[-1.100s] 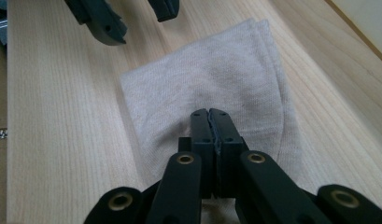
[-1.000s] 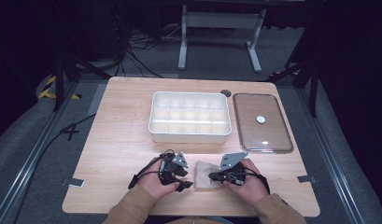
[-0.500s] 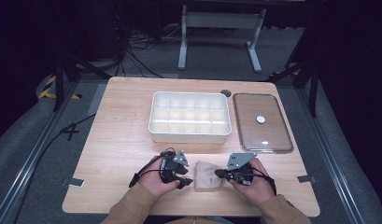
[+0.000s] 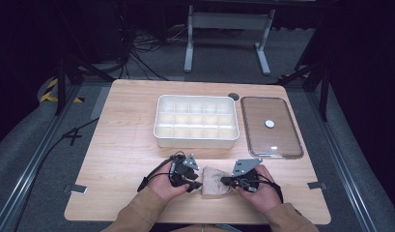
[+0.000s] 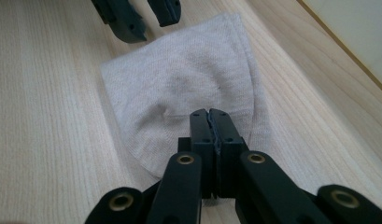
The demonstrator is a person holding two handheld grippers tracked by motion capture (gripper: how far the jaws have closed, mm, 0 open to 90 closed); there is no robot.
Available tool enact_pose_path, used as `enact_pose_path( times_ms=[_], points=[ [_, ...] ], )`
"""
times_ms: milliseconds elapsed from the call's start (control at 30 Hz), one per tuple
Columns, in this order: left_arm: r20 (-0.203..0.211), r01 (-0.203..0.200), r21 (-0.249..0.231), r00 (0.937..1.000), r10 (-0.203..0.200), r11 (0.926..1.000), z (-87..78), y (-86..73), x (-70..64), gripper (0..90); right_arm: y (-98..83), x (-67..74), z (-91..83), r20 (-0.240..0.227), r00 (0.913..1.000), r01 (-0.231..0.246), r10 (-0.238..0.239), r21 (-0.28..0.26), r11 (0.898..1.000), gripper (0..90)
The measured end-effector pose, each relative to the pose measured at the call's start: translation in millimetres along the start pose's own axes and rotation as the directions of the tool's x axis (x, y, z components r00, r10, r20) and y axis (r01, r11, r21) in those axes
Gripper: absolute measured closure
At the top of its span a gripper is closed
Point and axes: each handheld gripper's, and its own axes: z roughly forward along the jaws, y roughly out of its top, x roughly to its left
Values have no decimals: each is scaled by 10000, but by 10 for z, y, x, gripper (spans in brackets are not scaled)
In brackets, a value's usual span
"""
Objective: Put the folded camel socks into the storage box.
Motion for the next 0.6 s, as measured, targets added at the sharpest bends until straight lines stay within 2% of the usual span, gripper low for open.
enact_pose_path(
  times_ms=[100,200,367,533,600],
  points=[
    [155,-156,130,9998,154,9998,43,25,-16,632,1,-1,6,29,10000,20,-20,17,10000,896],
    [83,-245,139,9997,243,9996,43,56,-22,617,-3,3,6,42,10000,-29,29,4,10000,896],
    [116,-411,-187,9991,413,9990,20,104,-42,595,-11,1,11,52,10000,-20,20,-29,10000,896],
    [-31,-490,157,9988,490,9987,22,80,-16,613,-15,-3,11,-3,10000,-60,60,-65,10000,896],
    [-231,-642,456,9976,653,9969,24,60,3,638,-17,-2,10,3,10000,-52,52,-73,10000,896]
  ],
)
